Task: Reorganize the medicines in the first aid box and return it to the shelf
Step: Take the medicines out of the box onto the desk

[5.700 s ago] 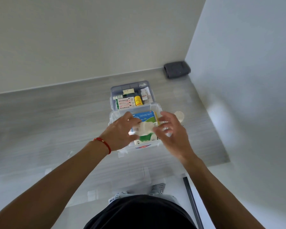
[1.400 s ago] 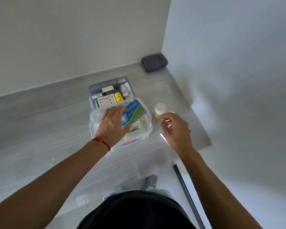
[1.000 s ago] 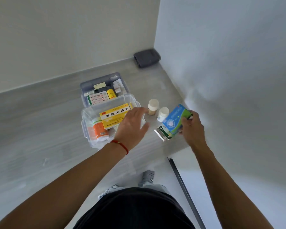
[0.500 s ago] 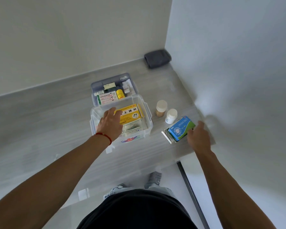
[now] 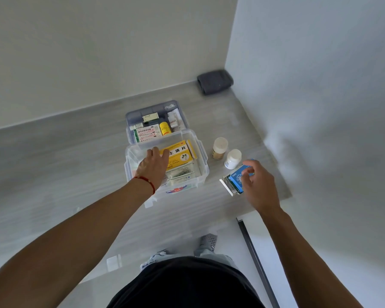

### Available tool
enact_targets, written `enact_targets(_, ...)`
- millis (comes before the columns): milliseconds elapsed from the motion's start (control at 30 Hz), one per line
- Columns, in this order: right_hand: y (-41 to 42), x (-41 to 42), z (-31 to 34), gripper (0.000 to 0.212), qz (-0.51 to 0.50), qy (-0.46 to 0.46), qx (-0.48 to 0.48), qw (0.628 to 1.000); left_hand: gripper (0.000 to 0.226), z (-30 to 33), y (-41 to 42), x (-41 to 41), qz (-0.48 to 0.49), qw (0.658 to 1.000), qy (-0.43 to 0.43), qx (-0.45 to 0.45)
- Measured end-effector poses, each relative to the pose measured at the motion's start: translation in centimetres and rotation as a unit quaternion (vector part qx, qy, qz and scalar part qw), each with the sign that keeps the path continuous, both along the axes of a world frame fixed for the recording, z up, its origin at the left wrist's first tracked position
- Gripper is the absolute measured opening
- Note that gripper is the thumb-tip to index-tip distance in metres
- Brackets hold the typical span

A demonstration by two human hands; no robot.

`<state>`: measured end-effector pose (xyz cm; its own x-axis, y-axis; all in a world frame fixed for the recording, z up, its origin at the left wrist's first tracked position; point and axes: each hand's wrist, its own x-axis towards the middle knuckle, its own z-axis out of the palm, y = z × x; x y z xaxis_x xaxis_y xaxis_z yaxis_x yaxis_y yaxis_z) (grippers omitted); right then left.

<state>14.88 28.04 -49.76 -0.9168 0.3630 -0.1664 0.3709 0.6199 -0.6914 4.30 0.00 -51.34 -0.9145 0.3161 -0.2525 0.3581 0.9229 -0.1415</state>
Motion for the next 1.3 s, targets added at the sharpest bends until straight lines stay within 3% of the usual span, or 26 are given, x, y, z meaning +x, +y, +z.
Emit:
enact_targets(200,-1.9,-0.2,0.8,0.03,0.065,0.021,-0.016,0.998,0.07,0.3,-0.1,-0.1,0.006,1.0,-0.013,0.002)
enact_targets(400,-3.7,-0.6,1.4,0.026,0.099,0.065,-0.023,0.993,0.038,0.7,-1.1,0.1,0.037,0.993,-0.019,0.106)
enact_targets(500,-5.4,-1.3,2.1,0.019,0.109,0.081,-0.06,0.989,0.036,1.2,-2.0,0.4,0.043,0.988,-0.019,0.148)
enact_targets(700,-9.4,-4.3,4.2,0.033,0.082,0.053,-0.167,0.981,0.046,2.1,-3.6,2.3,-0.004,0.971,0.052,0.234)
enact_targets(800,-10.2,-5.3,4.7,0.022,0.073,0.062,-0.194,0.976,0.051,2.8,-3.9,3.3,-0.056,0.963,0.102,0.245)
enact_targets(1000,-8.9,-5.2,4.8,0.025,-0.021,0.051,-0.319,0.946,0.052,3.9,-2.8,4.1,-0.127,0.939,0.204,0.247)
enact_targets(1300,-6.3,-2.9,5.1,0.018,-0.088,0.048,-0.424,0.9,0.062,4.0,-0.7,4.2,-0.169,0.941,0.184,0.229)
